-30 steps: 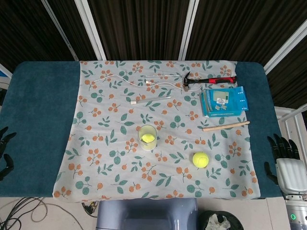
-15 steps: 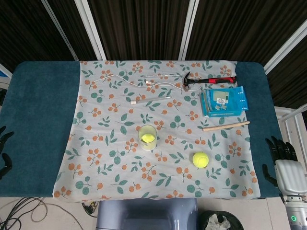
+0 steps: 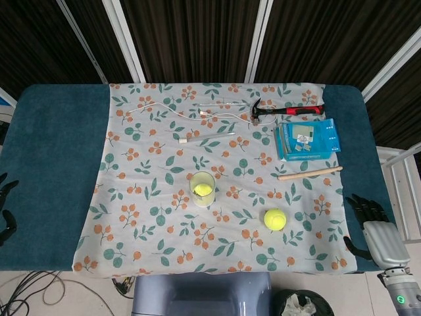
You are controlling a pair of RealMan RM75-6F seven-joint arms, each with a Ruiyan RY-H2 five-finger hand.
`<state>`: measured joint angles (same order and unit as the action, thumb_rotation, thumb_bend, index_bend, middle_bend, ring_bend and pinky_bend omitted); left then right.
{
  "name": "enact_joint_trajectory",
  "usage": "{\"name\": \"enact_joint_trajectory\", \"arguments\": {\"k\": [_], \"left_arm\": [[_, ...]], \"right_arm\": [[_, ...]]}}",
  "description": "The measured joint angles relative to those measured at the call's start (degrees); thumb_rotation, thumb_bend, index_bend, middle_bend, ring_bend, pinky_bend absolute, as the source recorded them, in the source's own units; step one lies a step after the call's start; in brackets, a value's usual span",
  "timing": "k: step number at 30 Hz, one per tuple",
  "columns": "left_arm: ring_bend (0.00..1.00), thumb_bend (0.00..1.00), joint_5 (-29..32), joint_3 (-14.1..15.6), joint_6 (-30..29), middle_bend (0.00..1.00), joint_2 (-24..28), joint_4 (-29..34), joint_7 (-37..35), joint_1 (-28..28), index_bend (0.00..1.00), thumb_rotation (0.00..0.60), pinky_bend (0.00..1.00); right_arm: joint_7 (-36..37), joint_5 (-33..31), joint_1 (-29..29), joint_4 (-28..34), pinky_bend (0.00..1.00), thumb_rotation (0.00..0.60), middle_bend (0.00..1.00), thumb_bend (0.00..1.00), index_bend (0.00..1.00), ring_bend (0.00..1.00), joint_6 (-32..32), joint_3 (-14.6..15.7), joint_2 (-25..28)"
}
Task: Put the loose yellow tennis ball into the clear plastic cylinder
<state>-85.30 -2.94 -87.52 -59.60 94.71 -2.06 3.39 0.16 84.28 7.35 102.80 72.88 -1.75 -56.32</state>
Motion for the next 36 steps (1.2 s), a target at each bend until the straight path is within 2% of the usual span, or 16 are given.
{"name": "enact_joint_trajectory", "arguments": {"k": [5, 11, 19, 26, 29, 33, 36], "left_arm": [[0.00, 0.79, 0.31, -0.03, 0.20, 0.02, -0.18, 0.21, 0.72, 0.09, 0.15, 0.600, 0.05], [0.00, 0.79, 0.85, -0.30, -0.16, 0.02, -0.09, 0.19, 0.69, -0.19, 0.15, 0.600, 0.05], [0.00, 0.79, 1.33, -0.46, 0.22, 0.02, -0.06, 0.01, 0.44, -0.12, 0.15, 0.600, 0.05], [0.00, 0.79, 1.95, -0.72, 0.46, 0.02, -0.03, -0.23, 0.22, -0.12, 0.15, 0.600, 0.05], [0.00, 0.79, 1.96, -0.72, 0.47, 0.02, -0.04, -0.20, 0.28, -0.15, 0.15, 0.600, 0.05], [0.00, 0.79, 2.13, -0.89, 0.21, 0.02, -0.12, -0.25, 0.21, -0.26, 0.15, 0.600, 0.05], [0.00, 0.79, 2.35, -0.99, 0.20, 0.02, -0.24, -0.31, 0.29, -0.31, 0.15, 0.600, 0.05]], "right_arm": [[-1.08, -1.41, 4.91, 1.99, 0.00, 0.600, 0.00, 0.34, 0.00, 0.00, -7.08, -0.98, 0.22], [-3.55, -4.95, 11.22, 1.96, 0.00, 0.600, 0.00, 0.34, 0.00, 0.00, -14.40, -2.94, -4.16], [-6.23, -10.58, 16.48, -0.57, 0.00, 0.600, 0.00, 0.35, 0.00, 0.00, -20.61, -4.93, -10.12], [-11.67, -15.11, 19.18, -0.52, 0.00, 0.600, 0.00, 0.34, 0.00, 0.00, -24.25, -4.20, -11.53], [-13.66, -16.96, 19.91, -0.02, 0.05, 0.600, 0.03, 0.34, 0.02, 0.02, -24.73, -3.34, -12.10], [-14.43, -16.95, 20.18, -0.12, 0.19, 0.600, 0.12, 0.35, 0.14, 0.13, -23.88, -2.71, -13.66], [-14.05, -15.50, 19.92, -1.16, 0.28, 0.600, 0.16, 0.34, 0.19, 0.18, -21.84, -2.55, -15.69]]}}
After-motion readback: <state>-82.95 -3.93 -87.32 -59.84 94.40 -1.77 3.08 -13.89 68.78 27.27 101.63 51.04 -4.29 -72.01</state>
